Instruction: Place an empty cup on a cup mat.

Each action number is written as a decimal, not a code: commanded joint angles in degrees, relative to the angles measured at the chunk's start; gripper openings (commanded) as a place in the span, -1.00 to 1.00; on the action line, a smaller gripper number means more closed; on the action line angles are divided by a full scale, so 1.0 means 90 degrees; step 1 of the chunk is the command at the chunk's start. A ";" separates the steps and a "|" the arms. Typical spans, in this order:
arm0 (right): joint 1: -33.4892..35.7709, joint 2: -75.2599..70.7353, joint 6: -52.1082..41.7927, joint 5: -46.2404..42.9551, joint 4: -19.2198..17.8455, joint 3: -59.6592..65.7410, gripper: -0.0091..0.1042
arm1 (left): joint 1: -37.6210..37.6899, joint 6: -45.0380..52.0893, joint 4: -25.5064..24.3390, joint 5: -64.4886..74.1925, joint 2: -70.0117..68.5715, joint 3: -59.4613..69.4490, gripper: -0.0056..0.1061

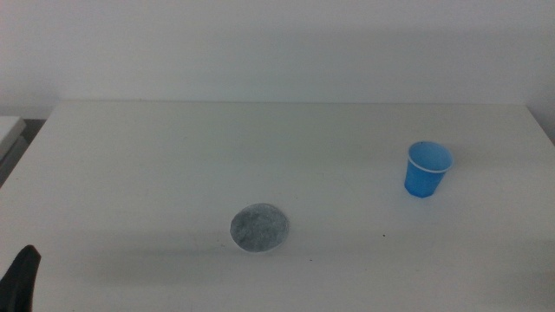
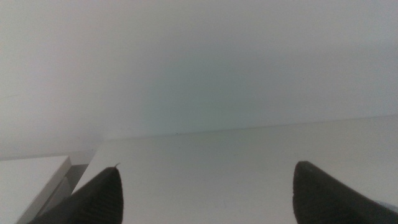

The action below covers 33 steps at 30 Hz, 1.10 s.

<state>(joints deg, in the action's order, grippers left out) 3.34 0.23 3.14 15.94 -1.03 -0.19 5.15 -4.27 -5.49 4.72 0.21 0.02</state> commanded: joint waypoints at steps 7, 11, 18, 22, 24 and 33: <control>0.0008 0.0718 0.0007 0.1398 -0.0016 -0.2440 0.69 | 0.0000 -0.0018 0.0044 -0.0074 -0.0023 -0.0003 0.78; 0.0008 0.2143 0.0007 0.2253 -0.0016 -0.3969 0.69 | 0.0000 -0.0018 0.0044 -0.0074 -0.0023 -0.0003 0.78; 0.0008 0.4641 0.0007 0.4130 0.0114 -0.6595 0.69 | 0.0000 -0.0018 0.0044 -0.0074 -0.0023 -0.0003 0.78; 0.0008 0.6128 0.0248 0.4517 0.0547 -0.7921 0.69 | 0.0000 -0.0018 0.0044 -0.0074 -0.0023 -0.0003 0.78; 0.0008 0.6768 0.0351 0.4966 0.0732 -0.8515 0.69 | 0.0000 -0.0018 0.0044 -0.0074 -0.0023 -0.0003 0.78; 0.0008 1.0121 0.0339 0.6002 0.0801 -1.0332 0.69 | 0.0000 -0.0018 0.0044 -0.0074 -0.0023 -0.0003 0.78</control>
<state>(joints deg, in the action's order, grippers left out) 3.34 88.15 7.09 69.42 8.12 -92.39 5.15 -4.27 -5.49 4.72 0.21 0.02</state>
